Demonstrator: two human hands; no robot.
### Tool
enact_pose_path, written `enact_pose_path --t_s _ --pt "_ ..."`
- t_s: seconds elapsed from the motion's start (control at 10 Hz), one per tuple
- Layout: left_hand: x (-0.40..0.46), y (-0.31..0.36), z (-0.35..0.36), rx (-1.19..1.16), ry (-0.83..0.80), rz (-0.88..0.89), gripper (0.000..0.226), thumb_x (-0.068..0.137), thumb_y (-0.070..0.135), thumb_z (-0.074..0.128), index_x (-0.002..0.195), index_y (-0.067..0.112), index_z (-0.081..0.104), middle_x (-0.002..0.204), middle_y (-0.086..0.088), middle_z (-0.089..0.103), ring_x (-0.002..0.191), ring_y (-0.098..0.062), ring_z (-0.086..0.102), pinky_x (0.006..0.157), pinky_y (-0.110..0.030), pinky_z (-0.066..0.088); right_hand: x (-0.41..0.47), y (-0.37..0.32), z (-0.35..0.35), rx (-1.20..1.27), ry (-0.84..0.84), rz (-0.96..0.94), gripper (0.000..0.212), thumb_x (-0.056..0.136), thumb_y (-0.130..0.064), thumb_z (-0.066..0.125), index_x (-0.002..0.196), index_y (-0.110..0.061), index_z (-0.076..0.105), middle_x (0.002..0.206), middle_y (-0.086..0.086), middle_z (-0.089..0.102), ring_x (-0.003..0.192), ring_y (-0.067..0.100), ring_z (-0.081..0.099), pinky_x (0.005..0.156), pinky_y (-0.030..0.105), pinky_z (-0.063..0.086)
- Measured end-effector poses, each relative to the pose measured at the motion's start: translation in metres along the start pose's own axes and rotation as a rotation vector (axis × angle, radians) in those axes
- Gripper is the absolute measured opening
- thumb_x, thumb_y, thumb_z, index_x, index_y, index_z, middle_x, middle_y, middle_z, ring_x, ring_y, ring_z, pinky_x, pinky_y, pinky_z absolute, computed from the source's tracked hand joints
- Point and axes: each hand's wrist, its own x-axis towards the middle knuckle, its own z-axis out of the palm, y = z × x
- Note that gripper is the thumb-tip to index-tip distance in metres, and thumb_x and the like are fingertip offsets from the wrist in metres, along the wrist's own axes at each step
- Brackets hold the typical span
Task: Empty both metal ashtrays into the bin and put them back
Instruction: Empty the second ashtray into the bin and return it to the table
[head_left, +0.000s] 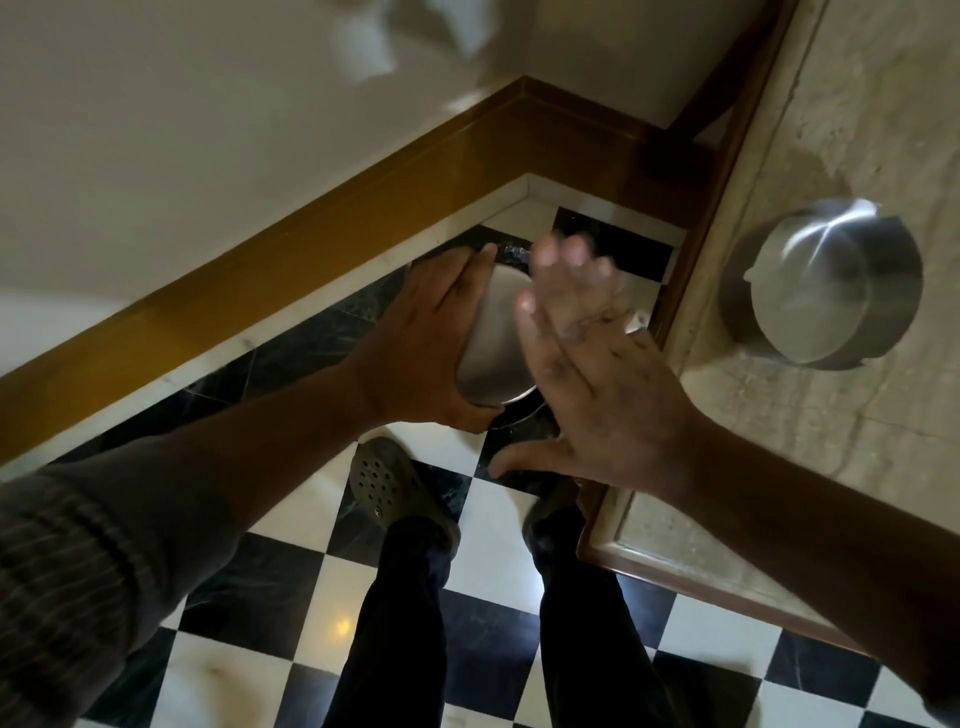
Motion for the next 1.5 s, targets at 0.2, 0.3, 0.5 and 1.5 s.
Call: enact_pose_path --t_s 0.2,0.3,0.5,1.5 --pt "-0.007 0.006 0.002 0.015 0.003 -0.004 0.131 0.059 0.073 0.069 0.152 -0.006 0.022 0.149 -0.03 0.043 0.134 -0.044 0.046 0.109 -0.05 0.043 -0.008 0.0 0.028 -0.006 -0.424 -0.037 0.135 0.056 -0.079 0.065 0.152 -0.003 0.007 0.162 0.019 0.005 0.149 0.036 0.005 0.121 0.05 0.01" --pt "-0.009 0.003 0.004 0.018 0.016 0.005 0.133 0.059 0.071 0.076 0.153 -0.005 0.021 0.15 -0.03 0.042 0.134 -0.043 0.046 0.107 -0.052 0.047 -0.01 0.0 0.027 -0.025 -0.375 -0.018 0.12 0.065 -0.064 0.069 0.152 -0.004 0.013 0.161 0.021 0.011 0.148 0.039 0.01 0.12 0.052 0.014" --pt "-0.005 0.006 -0.004 -0.31 0.03 -0.062 0.117 0.059 0.061 0.082 0.149 0.003 0.035 0.146 -0.014 0.046 0.13 -0.021 0.046 0.102 -0.025 0.045 -0.011 0.011 0.041 0.217 -0.15 0.122 0.055 0.084 -0.012 0.062 0.136 -0.003 0.045 0.144 0.029 0.041 0.137 0.044 0.037 0.101 0.047 0.05" --pt "0.042 0.081 -0.11 -1.265 0.053 -1.002 0.039 0.099 0.047 0.053 0.133 0.03 0.052 0.134 -0.007 0.054 0.114 -0.031 0.06 0.081 -0.052 0.063 0.031 0.022 -0.045 0.884 0.191 1.191 0.025 0.092 -0.014 0.048 0.114 -0.011 0.061 0.096 0.0 0.063 0.088 0.016 0.062 0.066 0.025 0.053"
